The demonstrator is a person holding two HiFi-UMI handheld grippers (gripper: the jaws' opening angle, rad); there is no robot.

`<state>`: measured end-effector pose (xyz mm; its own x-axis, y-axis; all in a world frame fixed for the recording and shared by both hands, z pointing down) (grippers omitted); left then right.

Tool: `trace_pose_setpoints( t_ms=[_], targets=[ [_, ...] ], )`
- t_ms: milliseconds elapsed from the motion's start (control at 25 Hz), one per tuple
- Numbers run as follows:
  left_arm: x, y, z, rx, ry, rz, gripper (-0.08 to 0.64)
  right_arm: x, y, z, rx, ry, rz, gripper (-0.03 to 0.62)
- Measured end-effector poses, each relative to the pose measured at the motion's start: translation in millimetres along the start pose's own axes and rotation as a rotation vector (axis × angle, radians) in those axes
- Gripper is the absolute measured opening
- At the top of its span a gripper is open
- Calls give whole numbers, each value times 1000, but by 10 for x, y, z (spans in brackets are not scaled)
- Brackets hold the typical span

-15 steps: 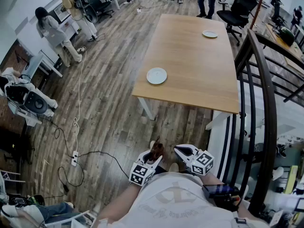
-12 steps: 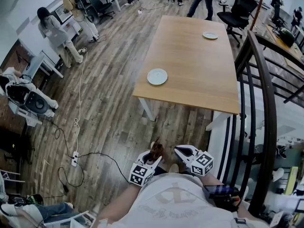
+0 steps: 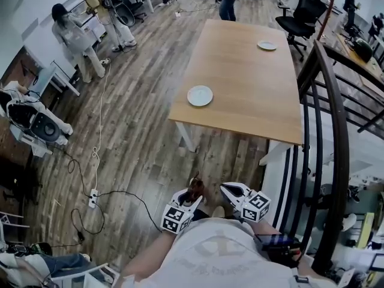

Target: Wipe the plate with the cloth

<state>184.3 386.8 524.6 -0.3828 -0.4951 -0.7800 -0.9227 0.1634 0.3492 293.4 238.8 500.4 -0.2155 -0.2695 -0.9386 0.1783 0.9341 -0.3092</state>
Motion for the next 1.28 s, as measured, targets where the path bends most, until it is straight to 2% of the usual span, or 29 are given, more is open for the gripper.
trace_pose_setpoints(
  t_ms=[280,640,960,1280],
  targets=[
    [-8,172,-51,5,4,17,170,-95,-73,-187,0,42,-8,12],
    [216,409,-271,-12,-7,30,170,25,-327,-431,-4,83,-6,12],
    [648,861,-464,10,-20,22,170,291,-734,-816,-13,69,6,14],
    [1045,1351,-772,-5,-30,10,170,467,-1134,-1251,-32,66,11,12]
  ],
)
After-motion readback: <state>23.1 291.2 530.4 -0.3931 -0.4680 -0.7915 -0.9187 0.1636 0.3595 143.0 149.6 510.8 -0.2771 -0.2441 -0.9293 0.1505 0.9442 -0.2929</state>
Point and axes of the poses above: the fingertips, and each gripper's own axes: z backward along the fingers, y to its left, x out of its top, the point moved 6 cm from there along z, backward along the fingers, and after that the axes turned 10 degrees about z, right-handed, at the moved point
